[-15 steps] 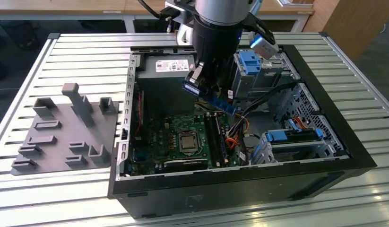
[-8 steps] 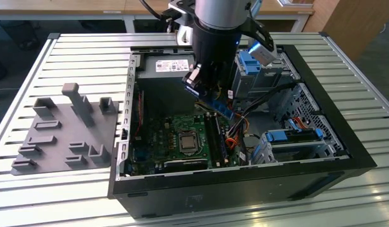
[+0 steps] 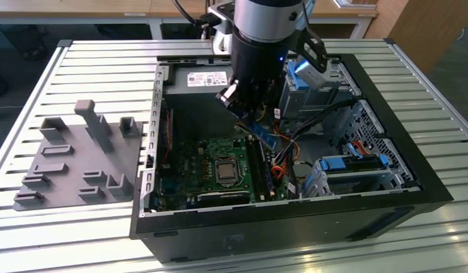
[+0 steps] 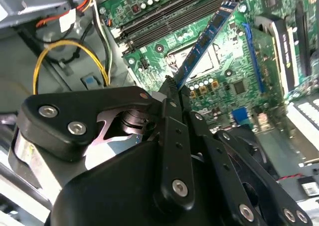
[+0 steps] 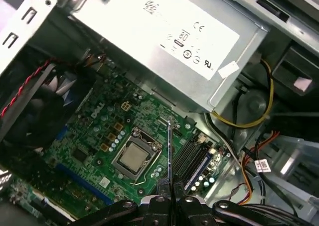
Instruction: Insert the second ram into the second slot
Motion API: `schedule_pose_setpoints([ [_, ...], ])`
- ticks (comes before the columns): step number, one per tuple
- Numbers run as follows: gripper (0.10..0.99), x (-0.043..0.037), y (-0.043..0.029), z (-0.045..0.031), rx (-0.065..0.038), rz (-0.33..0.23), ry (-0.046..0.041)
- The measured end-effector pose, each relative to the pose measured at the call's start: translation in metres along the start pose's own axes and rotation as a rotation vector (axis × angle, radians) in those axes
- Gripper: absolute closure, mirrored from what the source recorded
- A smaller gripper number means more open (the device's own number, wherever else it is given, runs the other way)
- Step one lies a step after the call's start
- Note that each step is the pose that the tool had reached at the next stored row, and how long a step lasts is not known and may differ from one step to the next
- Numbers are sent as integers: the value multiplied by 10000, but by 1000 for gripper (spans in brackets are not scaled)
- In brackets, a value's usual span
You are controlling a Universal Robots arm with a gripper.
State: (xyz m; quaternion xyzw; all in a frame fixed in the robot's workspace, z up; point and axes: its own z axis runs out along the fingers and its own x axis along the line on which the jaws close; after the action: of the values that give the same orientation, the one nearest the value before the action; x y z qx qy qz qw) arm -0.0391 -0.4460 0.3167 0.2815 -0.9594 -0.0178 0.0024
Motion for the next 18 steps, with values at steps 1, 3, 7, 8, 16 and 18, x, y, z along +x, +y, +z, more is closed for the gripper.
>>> schedule_pose_setpoints([
  [1, 949, 0, 0, 10, 1, 179, -6],
  [3, 949, 0, -1, 31, 3, 540, -19],
  [7, 949, 1, -3, 73, 7, 1263, -45],
  [8, 949, 1, -3, 84, 8, 1454, -52],
  [16, 949, 1, -6, 169, 16, 2907, -103],
  [18, 949, 1, -7, 190, 17, 3267, -116],
])
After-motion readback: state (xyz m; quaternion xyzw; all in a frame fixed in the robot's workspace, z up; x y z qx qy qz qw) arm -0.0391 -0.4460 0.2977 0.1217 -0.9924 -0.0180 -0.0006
